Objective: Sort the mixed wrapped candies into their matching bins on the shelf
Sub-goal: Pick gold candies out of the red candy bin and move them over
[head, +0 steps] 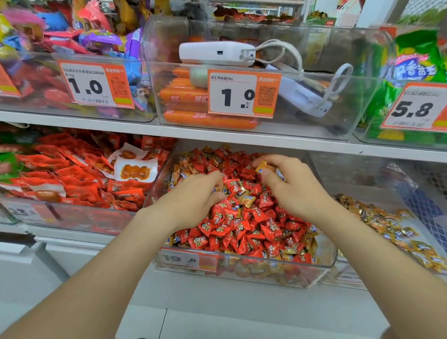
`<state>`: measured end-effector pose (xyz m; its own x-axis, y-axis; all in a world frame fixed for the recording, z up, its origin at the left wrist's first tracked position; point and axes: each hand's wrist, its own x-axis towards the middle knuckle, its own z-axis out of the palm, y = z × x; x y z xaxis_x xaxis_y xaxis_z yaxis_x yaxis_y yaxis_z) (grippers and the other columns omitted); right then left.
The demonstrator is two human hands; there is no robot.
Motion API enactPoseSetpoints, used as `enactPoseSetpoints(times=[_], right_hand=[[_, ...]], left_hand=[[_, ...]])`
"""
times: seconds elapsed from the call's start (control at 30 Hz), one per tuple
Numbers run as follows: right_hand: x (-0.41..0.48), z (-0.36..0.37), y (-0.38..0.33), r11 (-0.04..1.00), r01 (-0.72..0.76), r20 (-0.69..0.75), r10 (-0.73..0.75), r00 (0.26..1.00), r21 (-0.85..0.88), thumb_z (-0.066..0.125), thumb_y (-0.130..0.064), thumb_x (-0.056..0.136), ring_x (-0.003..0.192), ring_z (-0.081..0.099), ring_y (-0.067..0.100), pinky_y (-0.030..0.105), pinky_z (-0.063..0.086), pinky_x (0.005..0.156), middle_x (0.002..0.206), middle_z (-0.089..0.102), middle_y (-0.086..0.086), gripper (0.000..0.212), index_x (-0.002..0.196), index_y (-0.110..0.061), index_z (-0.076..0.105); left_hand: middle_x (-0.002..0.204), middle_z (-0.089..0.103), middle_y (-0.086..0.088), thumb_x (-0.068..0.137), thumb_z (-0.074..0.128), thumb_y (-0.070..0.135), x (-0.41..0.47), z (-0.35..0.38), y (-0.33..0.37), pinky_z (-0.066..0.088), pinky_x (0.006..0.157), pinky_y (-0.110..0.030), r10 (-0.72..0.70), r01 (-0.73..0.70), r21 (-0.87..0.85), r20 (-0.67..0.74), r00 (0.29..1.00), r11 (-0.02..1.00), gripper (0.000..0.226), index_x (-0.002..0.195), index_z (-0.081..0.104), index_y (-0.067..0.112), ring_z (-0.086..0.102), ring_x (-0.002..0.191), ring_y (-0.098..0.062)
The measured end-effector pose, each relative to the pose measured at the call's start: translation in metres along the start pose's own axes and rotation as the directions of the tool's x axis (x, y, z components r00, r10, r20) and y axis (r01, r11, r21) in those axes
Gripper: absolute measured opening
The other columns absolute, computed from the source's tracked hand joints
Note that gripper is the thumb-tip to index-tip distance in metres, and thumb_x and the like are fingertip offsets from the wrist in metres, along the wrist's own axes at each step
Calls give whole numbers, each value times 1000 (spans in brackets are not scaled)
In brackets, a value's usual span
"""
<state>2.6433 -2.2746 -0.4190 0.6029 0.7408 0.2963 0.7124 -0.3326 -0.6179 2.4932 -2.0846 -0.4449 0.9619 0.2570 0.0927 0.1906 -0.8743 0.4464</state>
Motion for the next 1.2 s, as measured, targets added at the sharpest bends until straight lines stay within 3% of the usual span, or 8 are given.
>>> enactPoseSetpoints(times=[0.17, 0.37, 0.53, 0.67, 0.83, 0.9, 1.03, 1.2], right_hand=[[0, 4, -10, 981, 44, -19, -48, 999, -187, 45, -43, 110, 47, 55, 10, 33, 43, 58, 49, 58, -3, 53, 71, -15, 67], [-7, 20, -19, 899, 147, 124, -105, 987, -413, 42, -31, 109, 77, 69, 30, 46, 58, 72, 88, 72, 1, 27, 116, -26, 67], [-8, 25, -27, 812, 144, 236, -8, 972, -565, 53, -59, 103, 82, 65, 31, 39, 45, 65, 87, 66, 2, 42, 96, -20, 66], [-9, 24, -30, 813, 137, 244, 6, 970, -565, 48, -43, 109, 77, 66, 35, 41, 53, 66, 83, 65, 5, 37, 89, -16, 63], [-4, 20, -33, 882, 6, -7, -11, 1000, -471, 46, -32, 97, 49, 49, 27, 34, 44, 51, 53, 49, 0, 41, 62, -11, 48], [-3, 21, -35, 911, -3, -25, -8, 1000, -413, 46, -45, 103, 53, 51, 30, 35, 43, 53, 54, 50, 2, 54, 60, -13, 49], [-4, 23, -33, 951, 52, 76, -30, 997, -304, 52, -60, 103, 62, 58, 25, 36, 42, 54, 65, 59, 5, 52, 79, -15, 57], [-8, 22, -31, 944, 214, 211, -162, 964, -250, 51, -39, 110, 78, 65, 10, 40, 55, 81, 103, 74, -7, 30, 135, -28, 63]], left_hand=[[98, 61, 0, 111, 47, 37, 1, -2, -5, 49, 80, -41, -61, 62, 6, -66, 996, 998, 18, 103, 58, 25, 58, 94, -21], [59, 54, 4, 108, 47, 49, -4, -10, 7, 28, 50, -26, -85, 78, -55, -146, 986, 995, 44, 83, 60, 15, 48, 49, -6], [54, 53, -9, 101, 49, 64, -9, -14, 3, 39, 47, -34, -106, 64, -162, -261, 959, 985, 62, 66, 54, 13, 48, 45, -22], [55, 66, -5, 102, 59, 51, -15, -13, 5, 49, 49, -27, -117, 41, -241, -311, 943, 970, 49, 75, 62, 10, 64, 44, -12], [91, 64, 16, 108, 56, 29, -20, -15, -6, 52, 92, -40, -55, 59, 11, -215, 975, 998, 25, 103, 79, 20, 59, 94, -10], [96, 66, 14, 107, 56, 32, -24, -17, -9, 51, 93, -41, -64, 70, 27, -173, 983, 997, 24, 101, 76, 20, 59, 97, -10], [109, 63, 13, 86, 67, 73, -35, -17, -12, 53, 88, -35, -113, 112, 78, 9, 994, 991, 55, 114, 68, 26, 59, 99, -6], [100, 62, 11, 88, 78, 55, -33, -13, -13, 49, 81, -33, -86, 84, 91, 18, 996, 992, 33, 100, 67, 27, 55, 95, -8]])
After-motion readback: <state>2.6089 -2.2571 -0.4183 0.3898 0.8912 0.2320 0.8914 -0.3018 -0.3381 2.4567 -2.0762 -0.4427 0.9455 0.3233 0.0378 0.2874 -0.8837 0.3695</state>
